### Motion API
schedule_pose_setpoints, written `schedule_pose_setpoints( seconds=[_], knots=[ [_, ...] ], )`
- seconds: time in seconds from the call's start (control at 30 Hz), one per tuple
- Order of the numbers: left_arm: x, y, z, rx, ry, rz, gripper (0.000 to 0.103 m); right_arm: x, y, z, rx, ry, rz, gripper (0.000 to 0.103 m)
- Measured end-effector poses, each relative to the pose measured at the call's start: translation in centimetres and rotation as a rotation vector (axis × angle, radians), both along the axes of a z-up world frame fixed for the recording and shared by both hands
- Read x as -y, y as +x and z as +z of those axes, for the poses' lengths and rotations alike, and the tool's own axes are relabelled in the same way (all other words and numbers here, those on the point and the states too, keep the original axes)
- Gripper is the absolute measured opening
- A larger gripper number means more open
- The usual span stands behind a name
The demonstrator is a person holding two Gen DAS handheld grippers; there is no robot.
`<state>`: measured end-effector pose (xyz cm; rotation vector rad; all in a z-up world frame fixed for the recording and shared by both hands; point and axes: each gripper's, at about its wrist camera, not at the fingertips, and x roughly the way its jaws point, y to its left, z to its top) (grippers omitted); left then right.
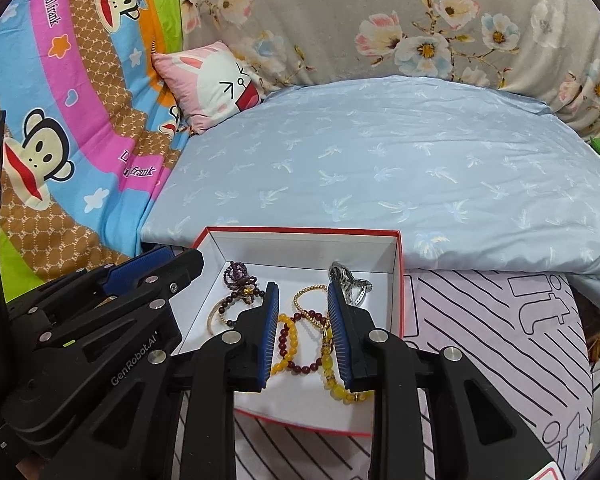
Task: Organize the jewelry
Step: 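Open both grippers to drop the bracelets in the box, then withdraw both grippers from the box toward the silver pendants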
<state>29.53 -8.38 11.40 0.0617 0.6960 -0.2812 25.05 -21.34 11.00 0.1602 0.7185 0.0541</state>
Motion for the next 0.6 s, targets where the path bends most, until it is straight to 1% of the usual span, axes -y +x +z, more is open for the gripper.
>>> schedule_pose_setpoints(
  seconds=[0.13, 0.33, 0.47, 0.6],
  knots=[
    [-0.2, -1.6, 0.8, 0.006, -0.006, -0.003, 0.024, -0.2, -1.7, 0.8, 0.008, -0.002, -0.004, 0.026],
    [-0.3, -4.5, 1.7, 0.019, 0.006, -0.016, 0.024, -0.5, -4.4, 1.6, 0.015, 0.002, -0.009, 0.026],
    [-0.4, -6.3, 1.7, 0.015, 0.007, -0.025, 0.024, -0.8, -6.3, 1.8, 0.016, -0.008, -0.011, 0.026],
    [-0.5, -7.9, 1.5, 0.005, 0.005, -0.033, 0.024, -0.8, -7.9, 1.7, 0.010, 0.006, -0.017, 0.026]
  ],
)
